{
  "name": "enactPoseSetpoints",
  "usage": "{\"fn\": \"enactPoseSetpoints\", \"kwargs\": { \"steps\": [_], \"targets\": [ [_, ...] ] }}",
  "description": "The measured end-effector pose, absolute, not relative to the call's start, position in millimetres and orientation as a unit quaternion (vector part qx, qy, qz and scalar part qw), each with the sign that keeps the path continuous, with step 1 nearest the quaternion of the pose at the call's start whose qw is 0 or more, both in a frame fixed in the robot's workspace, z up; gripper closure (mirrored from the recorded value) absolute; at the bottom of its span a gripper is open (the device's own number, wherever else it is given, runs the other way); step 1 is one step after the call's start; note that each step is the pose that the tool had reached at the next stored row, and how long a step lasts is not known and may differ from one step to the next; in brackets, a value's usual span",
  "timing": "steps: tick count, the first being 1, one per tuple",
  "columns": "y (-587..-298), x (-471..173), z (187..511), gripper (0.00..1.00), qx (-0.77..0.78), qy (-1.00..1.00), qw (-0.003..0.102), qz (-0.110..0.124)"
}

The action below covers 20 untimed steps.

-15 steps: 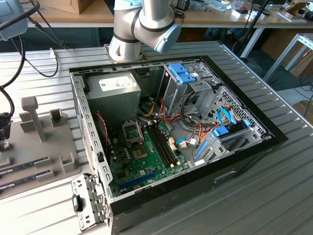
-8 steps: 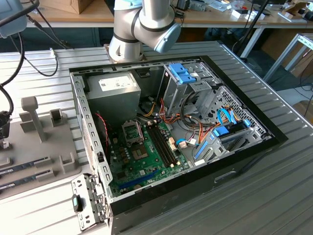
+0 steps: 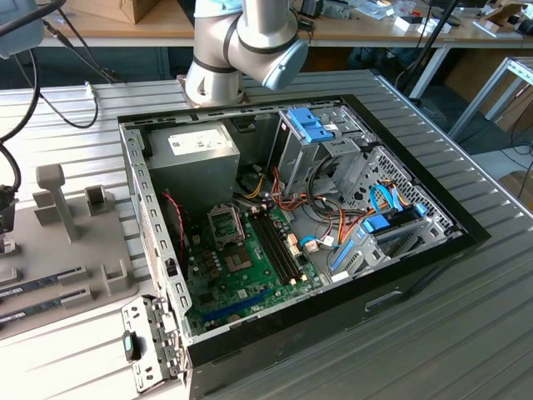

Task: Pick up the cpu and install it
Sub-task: 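Pick up the cpu and move it towards the insertion slot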

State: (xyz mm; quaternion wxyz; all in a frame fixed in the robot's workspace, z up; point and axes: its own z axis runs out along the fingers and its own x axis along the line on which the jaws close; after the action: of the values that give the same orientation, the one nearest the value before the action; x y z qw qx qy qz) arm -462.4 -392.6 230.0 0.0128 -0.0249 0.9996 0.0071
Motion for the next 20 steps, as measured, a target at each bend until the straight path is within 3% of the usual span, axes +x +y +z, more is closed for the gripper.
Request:
{"fn": "enactPoseSetpoints", "kwargs": {
  "steps": [20],
  "targets": [
    [-392.6, -462.3, 246.6, 0.53, -0.025, 1.0, 0.013, 0.007]
  ]
}}
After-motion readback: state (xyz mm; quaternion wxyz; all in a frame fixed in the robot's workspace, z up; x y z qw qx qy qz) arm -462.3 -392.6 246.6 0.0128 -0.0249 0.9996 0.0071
